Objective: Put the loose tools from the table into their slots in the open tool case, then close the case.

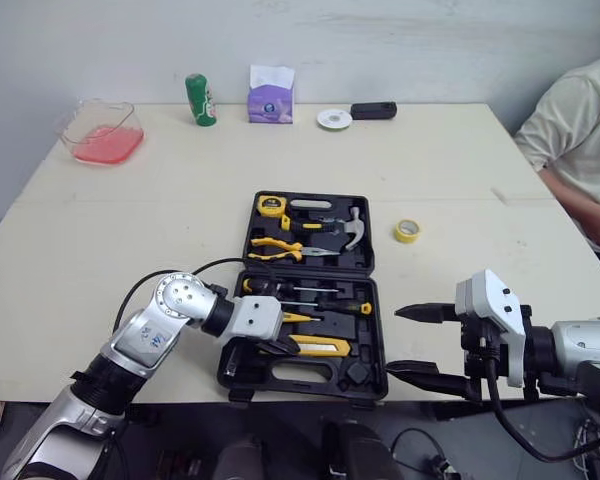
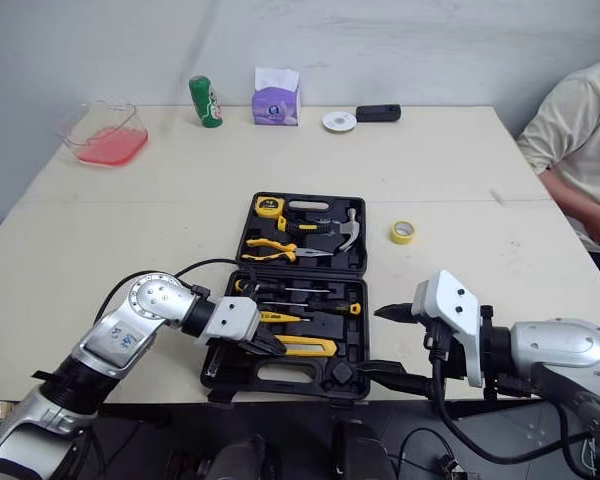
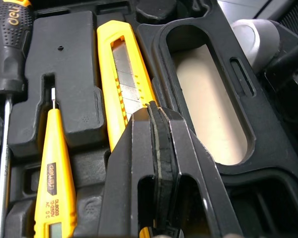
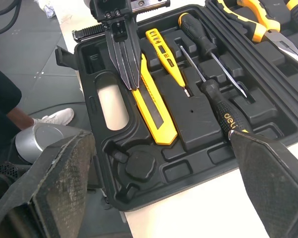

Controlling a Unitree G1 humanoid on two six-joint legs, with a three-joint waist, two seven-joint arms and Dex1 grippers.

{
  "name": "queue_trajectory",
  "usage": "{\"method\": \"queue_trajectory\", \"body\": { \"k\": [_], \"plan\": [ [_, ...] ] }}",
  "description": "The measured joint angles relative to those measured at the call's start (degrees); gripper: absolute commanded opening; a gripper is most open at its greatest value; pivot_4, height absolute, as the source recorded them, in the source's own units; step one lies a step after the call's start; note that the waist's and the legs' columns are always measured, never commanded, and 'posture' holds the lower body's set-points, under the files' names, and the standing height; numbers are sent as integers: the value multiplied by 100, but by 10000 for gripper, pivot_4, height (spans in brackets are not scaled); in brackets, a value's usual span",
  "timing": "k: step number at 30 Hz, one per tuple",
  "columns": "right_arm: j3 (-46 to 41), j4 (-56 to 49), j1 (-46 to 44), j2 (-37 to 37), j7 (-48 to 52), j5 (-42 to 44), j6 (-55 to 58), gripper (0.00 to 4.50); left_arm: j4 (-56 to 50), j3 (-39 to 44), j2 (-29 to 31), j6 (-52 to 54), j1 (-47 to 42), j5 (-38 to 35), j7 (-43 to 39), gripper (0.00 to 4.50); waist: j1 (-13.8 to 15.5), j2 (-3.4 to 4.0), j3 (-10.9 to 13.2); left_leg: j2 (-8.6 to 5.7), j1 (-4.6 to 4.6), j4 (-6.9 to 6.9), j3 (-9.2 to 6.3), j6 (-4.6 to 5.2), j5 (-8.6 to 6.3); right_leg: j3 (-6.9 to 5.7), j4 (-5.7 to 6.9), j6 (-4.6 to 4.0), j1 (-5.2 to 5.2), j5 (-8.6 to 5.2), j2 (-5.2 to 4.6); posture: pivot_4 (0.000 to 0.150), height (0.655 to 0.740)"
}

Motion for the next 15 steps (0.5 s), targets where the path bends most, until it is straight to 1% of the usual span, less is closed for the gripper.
{"method": "queue_trajectory", "body": {
  "k": [1,2,3,5,6,8,9,11,15],
  "plan": [
    [-2,0,30,0,-6,-7,0,45000,15,75,-25,51,70,-97,18,3479,7,0,0,0,-1,0,0,0,0,0,-1,0,0,0,0,1500,7400],
    [-47,-2,75,4,-18,-5,0,45000,-33,274,-24,321,248,-419,12,6633,2,-2,1,2,-4,0,0,0,0,0,-1,0,-5,0,2,1500,7400],
    [-161,2,138,19,-32,-5,-1,45000,-58,548,35,585,443,-774,-28,8212,-10,-9,7,5,-11,0,-1,-2,1,0,4,-1,-15,-1,3,1500,7400],
    [-592,132,465,40,-54,-66,-11,45000,-265,1163,316,1226,927,-1538,-153,17301,-88,-22,22,18,-20,-3,1,-41,12,-7,6,-12,-28,-8,8,1500,7400],
    [-813,259,646,57,-34,-172,-42,45000,-356,1471,330,1469,1035,-1806,-48,21949,-84,-24,27,18,-20,-4,1,-43,10,-8,4,-9,-28,-12,7,1500,7400],
    [-1187,545,945,89,39,-430,-185,45000,-465,2103,365,1784,1181,-2166,256,31241,-77,-28,38,16,-21,-4,0,-42,10,-9,1,-7,-27,-13,6,1500,7400],
    [-1486,809,1113,126,97,-604,-293,45000,-444,2614,473,1931,1298,-2335,458,35796,-76,-34,42,15,-19,-3,1,-42,9,-8,0,-6,-26,-12,6,1500,7400],
    [-1806,1154,1219,179,114,-789,-395,45000,-343,3163,658,2054,1426,-2447,625,44586,-80,-35,44,13,-16,-3,5,-40,8,-6,-2,-3,-24,-10,5,1500,7400],
    [-2345,1966,1497,241,394,-1160,-727,45000,306,4044,1125,1996,1823,-2446,761,44586,-90,-30,48,12,-8,-12,13,-26,-7,-3,-5,-5,-26,-11,6,1500,7400]
  ]
}}
